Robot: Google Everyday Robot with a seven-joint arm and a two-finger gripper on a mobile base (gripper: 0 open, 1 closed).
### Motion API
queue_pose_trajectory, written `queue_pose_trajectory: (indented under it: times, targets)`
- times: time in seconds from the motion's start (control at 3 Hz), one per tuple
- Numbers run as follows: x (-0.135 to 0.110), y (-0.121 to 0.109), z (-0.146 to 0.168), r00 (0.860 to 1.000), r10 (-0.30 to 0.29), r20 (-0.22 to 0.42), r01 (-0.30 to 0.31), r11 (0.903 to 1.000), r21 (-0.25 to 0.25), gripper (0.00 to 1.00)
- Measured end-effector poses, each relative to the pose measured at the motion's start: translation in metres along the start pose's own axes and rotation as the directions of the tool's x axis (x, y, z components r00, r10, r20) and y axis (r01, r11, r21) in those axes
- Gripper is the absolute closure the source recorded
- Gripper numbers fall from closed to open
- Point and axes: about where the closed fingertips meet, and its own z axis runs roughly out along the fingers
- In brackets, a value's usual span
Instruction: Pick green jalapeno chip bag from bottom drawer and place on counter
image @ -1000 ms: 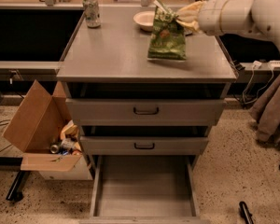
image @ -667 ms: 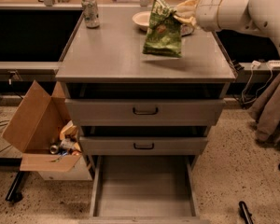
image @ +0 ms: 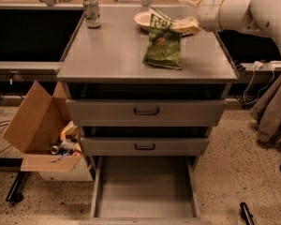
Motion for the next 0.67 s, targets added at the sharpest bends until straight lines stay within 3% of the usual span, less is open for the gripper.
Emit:
queue_pose_trajectory:
  times: [0.33,0.67]
  targets:
    - [0.0000,0.0000,0.0000,1.000,0.000,0.000,0.000,1.0000,0.000,0.00]
    - [-0.0001,-0.0001,0.0000,1.000,0.000,0.000,0.000,1.0000,0.000,0.00]
